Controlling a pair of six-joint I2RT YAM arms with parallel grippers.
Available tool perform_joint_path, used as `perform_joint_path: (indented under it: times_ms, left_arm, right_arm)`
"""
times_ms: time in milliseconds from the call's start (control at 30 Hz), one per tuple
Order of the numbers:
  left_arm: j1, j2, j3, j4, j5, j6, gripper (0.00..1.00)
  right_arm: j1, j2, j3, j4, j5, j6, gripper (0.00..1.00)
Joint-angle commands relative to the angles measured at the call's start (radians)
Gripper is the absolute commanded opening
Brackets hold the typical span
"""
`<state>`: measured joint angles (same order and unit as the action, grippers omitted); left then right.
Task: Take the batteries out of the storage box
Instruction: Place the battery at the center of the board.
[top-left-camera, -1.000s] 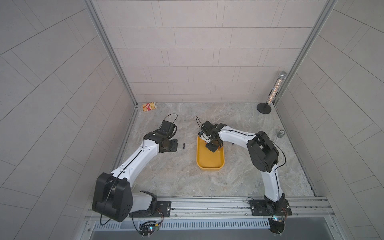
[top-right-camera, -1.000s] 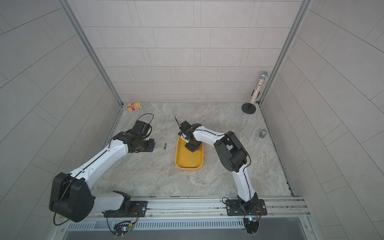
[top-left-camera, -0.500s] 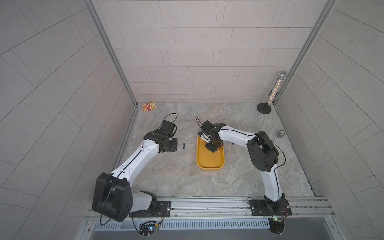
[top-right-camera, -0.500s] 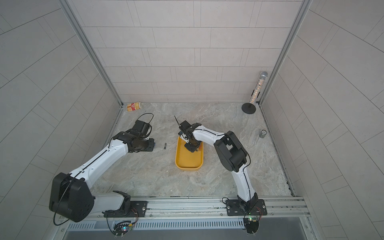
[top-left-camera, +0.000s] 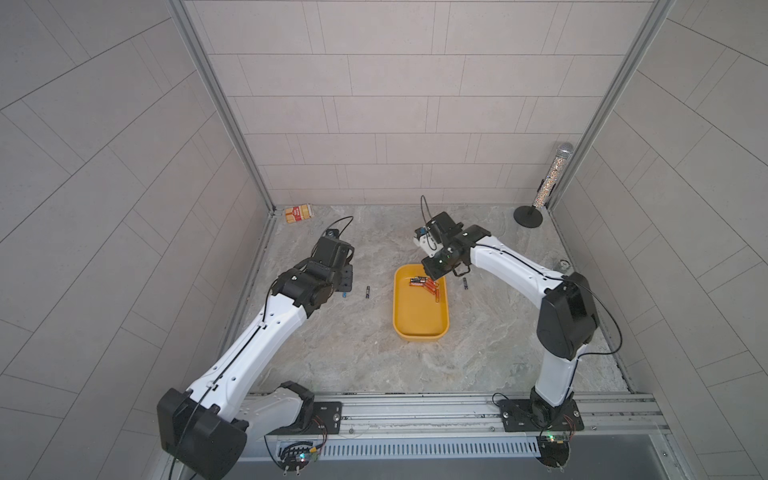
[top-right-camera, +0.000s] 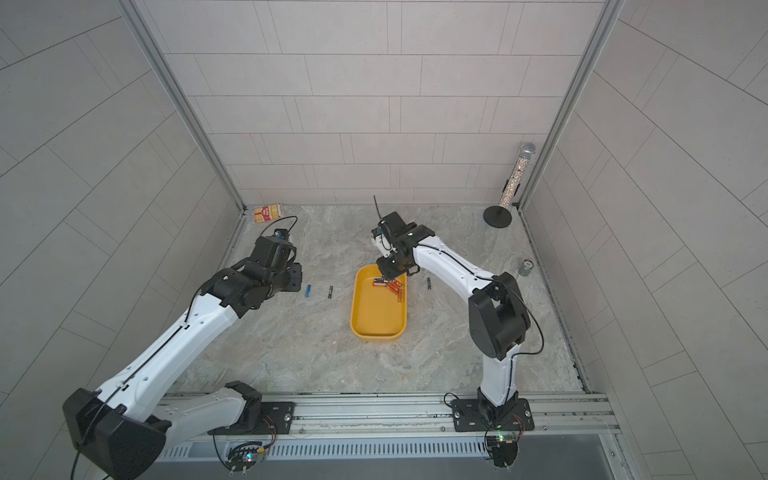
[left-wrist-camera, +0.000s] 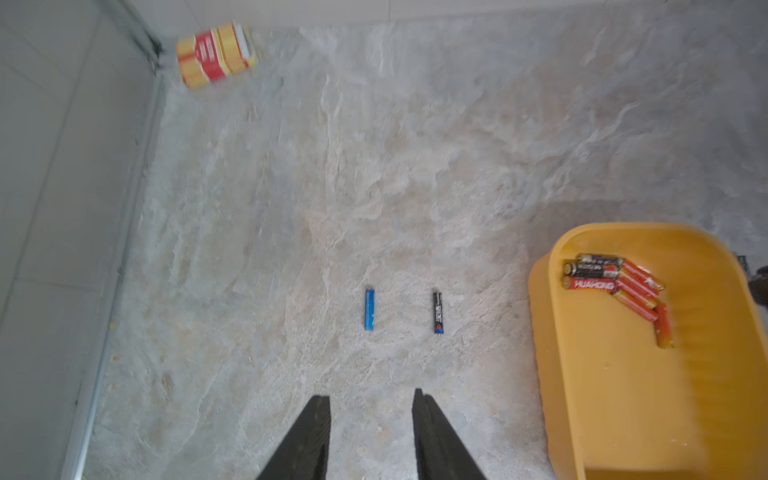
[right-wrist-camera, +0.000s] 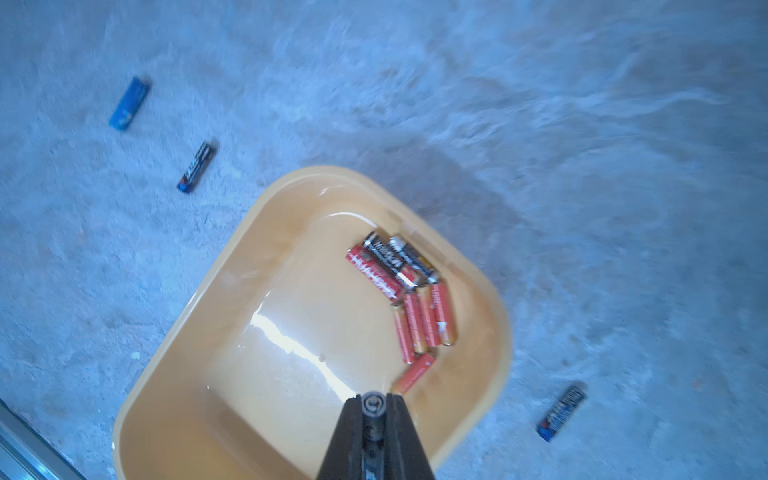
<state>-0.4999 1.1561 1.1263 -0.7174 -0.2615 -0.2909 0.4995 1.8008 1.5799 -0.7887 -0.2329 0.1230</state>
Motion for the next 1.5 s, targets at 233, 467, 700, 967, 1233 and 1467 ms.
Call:
perform_joint_path:
  times_ms: [233, 467, 700, 967, 1233, 1467]
  left_arm:
    - [-0.302, 0.371, 0.244, -0.025, -0.026, 0.038, 0.40]
    - [-0.348, 0.529, 0.288, -0.045, 0.043, -0.006, 0.40]
    - [-0.347, 0.556, 0.238, 0.002, 0.044, -0.013, 0.40]
    - [-0.347, 0.545, 0.219, 0.003, 0.019, -0.017, 0.40]
    - [-0.345, 0.542, 0.222, 0.000, 0.007, -0.017, 0.40]
    - [-0.345, 0.541, 0.221, 0.000, -0.002, -0.016, 0.40]
  right_arm:
    - [-0.280, -0.125, -0.223, 0.064, 0.258, 0.104, 0.00]
    - [-0.336, -0.018, -0.265, 0.108, 0.299, 0.096, 0.00]
    - [-0.337, 0.095, -0.233, 0.138, 0.221, 0.116, 0.00]
    - [-0.337, 0.162, -0.225, 0.144, 0.162, 0.132, 0.00]
    - [-0.335, 0.197, -0.226, 0.151, 0.171, 0.142, 0.00]
    - [-0.334, 0.217, -0.210, 0.143, 0.155, 0.176, 0.05]
